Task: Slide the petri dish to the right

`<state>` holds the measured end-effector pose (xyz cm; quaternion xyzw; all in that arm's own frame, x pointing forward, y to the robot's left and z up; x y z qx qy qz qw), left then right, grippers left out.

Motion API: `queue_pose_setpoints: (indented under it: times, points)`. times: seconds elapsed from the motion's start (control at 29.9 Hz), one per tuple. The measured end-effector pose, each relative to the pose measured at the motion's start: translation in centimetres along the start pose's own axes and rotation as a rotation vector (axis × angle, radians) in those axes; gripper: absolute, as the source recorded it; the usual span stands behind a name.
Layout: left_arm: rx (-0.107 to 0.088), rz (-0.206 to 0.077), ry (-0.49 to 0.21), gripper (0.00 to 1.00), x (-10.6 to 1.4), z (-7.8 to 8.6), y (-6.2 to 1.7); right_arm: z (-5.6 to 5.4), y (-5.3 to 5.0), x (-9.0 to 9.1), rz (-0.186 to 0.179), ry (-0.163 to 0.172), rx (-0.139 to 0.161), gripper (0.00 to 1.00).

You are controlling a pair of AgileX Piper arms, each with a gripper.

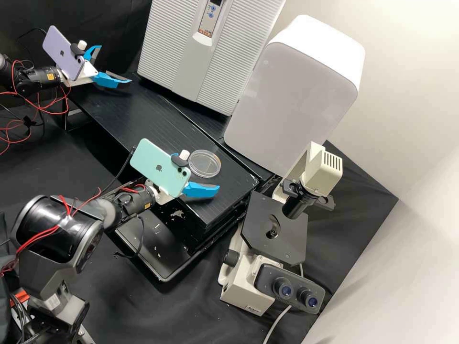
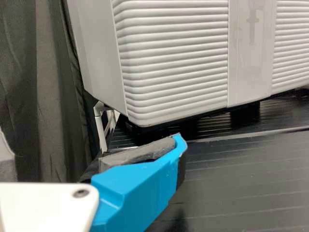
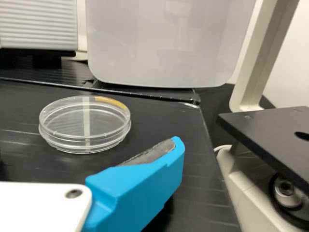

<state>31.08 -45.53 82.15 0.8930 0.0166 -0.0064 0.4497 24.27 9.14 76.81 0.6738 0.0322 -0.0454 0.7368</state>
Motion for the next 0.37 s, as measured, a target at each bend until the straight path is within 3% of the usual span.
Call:
queue_pose_setpoints:
  times: [0.13,0.37]
  points:
    - [0.0,0.0,0.0,1.0,0.0,0.0,0.0,0.3,0.1,-0.8,0.025,0.054,0.036,1.0]
    - [0.0,0.0,0.0,1.0,0.0,0.0,0.0,0.4,1.3,-1.9,0.117,0.145,0.107,1.0]
